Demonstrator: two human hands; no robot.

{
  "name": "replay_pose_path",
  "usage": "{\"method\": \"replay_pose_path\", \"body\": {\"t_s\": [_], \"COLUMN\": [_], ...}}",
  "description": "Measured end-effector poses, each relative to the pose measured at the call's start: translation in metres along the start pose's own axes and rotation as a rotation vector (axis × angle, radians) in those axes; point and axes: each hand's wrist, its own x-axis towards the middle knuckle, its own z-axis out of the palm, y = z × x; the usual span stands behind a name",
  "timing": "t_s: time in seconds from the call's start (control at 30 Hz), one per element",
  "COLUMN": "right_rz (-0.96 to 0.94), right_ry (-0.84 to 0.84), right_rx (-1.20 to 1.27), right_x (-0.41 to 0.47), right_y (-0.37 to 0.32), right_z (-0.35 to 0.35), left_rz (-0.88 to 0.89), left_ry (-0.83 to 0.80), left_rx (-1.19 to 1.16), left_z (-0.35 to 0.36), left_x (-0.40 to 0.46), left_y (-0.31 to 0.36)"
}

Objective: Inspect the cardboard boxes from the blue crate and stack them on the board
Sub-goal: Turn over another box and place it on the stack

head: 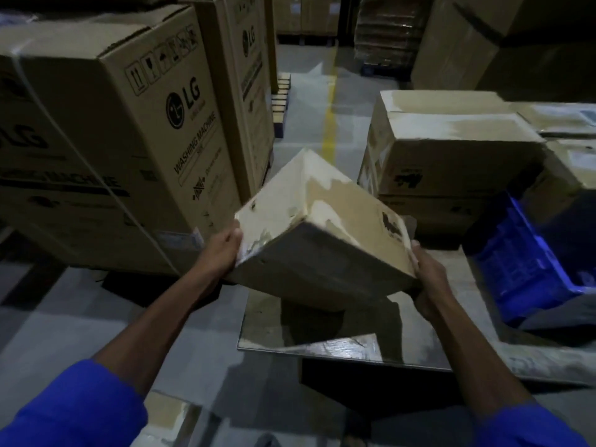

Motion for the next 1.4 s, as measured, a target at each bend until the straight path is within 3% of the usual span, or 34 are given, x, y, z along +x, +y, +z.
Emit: {"method": "replay_pose_path", "body": {"t_s": [0.1, 0.27, 0.4, 0.53, 0.7, 0.83, 0.93, 1.07, 1.2, 1.4], "right_rz": [-0.037, -0.099, -0.050, 0.159, 0.301, 0.144, 0.081, -0.074, -0.229, -0.335], "right_ry": [-0.026, -0.038, -0.007, -0.057, -0.185, -0.185, -0.136, -0.176, -0.230, -0.367], "right_rx": [0.025, -0.107, -0.120, -0.280, -0.234, -0.013, 0.166, 0.163, 0.021, -0.132], "right_x": [-0.007, -0.012, -0.009, -0.003, -0.007, -0.017, -0.019, -0.027, -0.038, -0.059], "right_y": [-0.018, -0.025, -0.019, 0.008, 0.041, 0.031, 0.010, -0.024, -0.046, -0.052], "right_z": [-0.019, -0.019, -0.016, -0.019, -0.003, 0.016, 0.016, 0.000, 0.000, -0.005], "left_rz": [-0.183, -0.223, -0.200, -0.246, 0.018, 0.131, 0.137, 0.034, -0.024, -0.070], "left_ry": [-0.111, -0.259, -0.218, -0.153, 0.072, 0.091, -0.027, -0.207, -0.196, -0.380], "left_rx": [-0.093, -0.353, -0.134, -0.172, -0.088, 0.192, 0.276, 0.059, -0.246, -0.409], "left_z": [0.017, 0.023, 0.026, 0.015, -0.024, -0.028, -0.008, 0.020, 0.036, 0.019], "left_x": [0.003, 0.011, 0.010, 0.013, 0.012, 0.010, -0.002, -0.011, -0.015, -0.010], "left_y": [-0.001, 0.017, 0.011, 0.000, -0.020, -0.027, -0.019, -0.013, 0.010, 0.008]}}
